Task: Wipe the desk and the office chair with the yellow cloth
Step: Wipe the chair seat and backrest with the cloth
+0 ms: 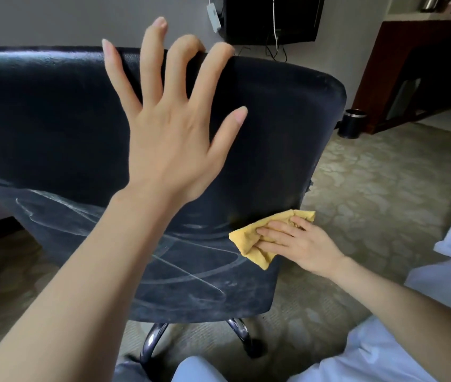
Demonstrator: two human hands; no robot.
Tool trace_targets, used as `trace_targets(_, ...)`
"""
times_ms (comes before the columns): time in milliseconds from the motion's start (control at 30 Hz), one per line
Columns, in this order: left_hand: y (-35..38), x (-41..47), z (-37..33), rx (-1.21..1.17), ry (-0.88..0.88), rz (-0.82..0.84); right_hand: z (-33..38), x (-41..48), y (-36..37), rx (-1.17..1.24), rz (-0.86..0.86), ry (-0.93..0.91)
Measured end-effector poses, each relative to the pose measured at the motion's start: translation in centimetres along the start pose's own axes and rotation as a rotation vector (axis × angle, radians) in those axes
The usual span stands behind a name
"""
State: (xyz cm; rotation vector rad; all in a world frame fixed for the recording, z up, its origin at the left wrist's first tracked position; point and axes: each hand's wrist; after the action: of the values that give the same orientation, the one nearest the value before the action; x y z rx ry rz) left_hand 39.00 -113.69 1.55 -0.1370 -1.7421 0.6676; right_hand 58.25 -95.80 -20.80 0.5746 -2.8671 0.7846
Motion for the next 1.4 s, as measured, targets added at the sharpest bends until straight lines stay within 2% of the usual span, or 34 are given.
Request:
trace_targets(200, -0.3, -0.2, 0.0, -0.014, -0.011, 0.007, -5.2, 0.1, -1.9, -0.054, -0.130, 0.156)
trace_targets(367, -0.8, -0.3, -0.2, -0.016, -0.028, 0.048, -10.1, 2.3, -5.3, -0.114, -0.169, 0.309)
trace_targets(567, -1.4, -0.1, -0.3, -0.032, -0.031, 0.080, -11.5, 4.4, -8.7, -0.105, -0.138, 0.289)
trace_targets(700, -1.8, 0.0, -0.3, -0.010, -0.034, 0.107, -10.8, 7.7, -10.1, -0.053, -0.203, 0.298)
trace_targets(933, -2.9, 0.3, 1.8, -0.003, 0.094, 0.150, -6.4, 16.7, -9.2, 0.135, -0.287, 0.226)
trace_targets(1067, -3.4, -0.2, 4.8, 0.066, -0.063, 0.074, -1.2, 19.0, -6.9, 0.173, -0.162, 0.120)
trace_targets(1167, -4.1, -0.7, 7.4, 0.118, -0.201, 0.088, 1.5, 18.2, -5.2, 0.252, -0.100, 0.064)
trace_targets(1300, -4.4, -0.9, 8.5, 0.161, -0.189, 0.119, 2.8, 14.7, -3.5, 0.361, -0.018, -0.062)
trace_targets(1400, -4.3, -0.9, 7.9, 0.126, -0.203, 0.114, 2.2, 11.6, -2.9, 0.343, 0.040, -0.103)
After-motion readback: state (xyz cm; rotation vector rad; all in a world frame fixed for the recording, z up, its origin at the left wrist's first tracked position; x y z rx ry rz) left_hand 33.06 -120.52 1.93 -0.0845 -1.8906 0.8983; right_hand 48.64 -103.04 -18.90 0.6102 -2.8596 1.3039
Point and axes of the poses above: each hand's wrist, its own x-axis towards the middle knuckle, its own y-axis out of the palm, z = x × y, and after that the axes turned 15 degrees about -y, right-handed
